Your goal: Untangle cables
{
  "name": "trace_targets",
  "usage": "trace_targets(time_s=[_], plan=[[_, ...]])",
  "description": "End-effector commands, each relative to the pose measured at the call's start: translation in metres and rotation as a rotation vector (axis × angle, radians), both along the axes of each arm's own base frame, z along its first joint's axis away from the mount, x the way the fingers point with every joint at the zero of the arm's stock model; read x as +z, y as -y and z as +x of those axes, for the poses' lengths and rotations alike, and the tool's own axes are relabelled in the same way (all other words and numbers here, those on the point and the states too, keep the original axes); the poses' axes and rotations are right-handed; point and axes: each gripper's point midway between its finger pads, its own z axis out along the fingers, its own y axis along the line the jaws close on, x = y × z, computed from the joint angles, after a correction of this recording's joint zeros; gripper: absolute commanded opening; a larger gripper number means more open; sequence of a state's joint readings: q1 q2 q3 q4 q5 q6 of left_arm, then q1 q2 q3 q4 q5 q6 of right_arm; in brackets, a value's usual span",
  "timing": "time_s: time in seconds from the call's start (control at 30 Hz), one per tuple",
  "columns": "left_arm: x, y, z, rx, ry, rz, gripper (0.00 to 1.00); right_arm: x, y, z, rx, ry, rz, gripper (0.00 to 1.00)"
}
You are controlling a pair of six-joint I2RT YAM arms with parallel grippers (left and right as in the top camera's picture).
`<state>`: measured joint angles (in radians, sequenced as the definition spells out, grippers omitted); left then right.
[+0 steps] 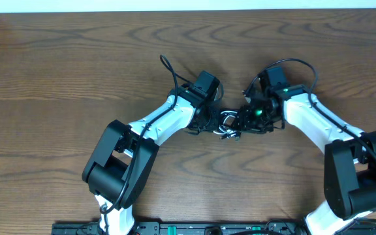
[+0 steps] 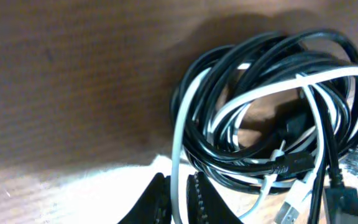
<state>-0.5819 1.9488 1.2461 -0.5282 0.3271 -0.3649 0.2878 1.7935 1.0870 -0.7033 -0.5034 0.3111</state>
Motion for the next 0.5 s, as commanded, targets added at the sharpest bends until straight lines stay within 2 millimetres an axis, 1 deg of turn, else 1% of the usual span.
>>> trace_targets(time_s=[0.0,0.03,0.13,0.17,0.3,0.47], plan=[[0.007,0.008,-0.006,-0.028,-0.024,-0.044,0.17,-0.012,0.002,-0.005,0.005,-0.005,-0.091,0.34],[0.008,0.008,-0.006,-0.028,-0.026,-0.047,0.22,-0.014,0.005,-0.006,-0.001,-0.004,-0.125,0.34],[0.008,0.009,-0.005,-0.027,-0.022,-0.051,0.30,-0.019,0.009,-0.007,-0.007,0.006,-0.201,0.34],[0.008,0.009,-0.004,-0.025,-0.018,-0.053,0.32,-0.020,0.009,-0.008,-0.001,0.012,-0.214,0.35],[0.011,0.008,0.002,-0.014,-0.014,-0.076,0.46,-0.020,0.005,-0.010,-0.005,0.005,-0.215,0.36],[0.012,0.009,0.009,-0.004,0.008,-0.090,0.48,-0.020,0.006,-0.011,-0.004,0.004,-0.224,0.36]])
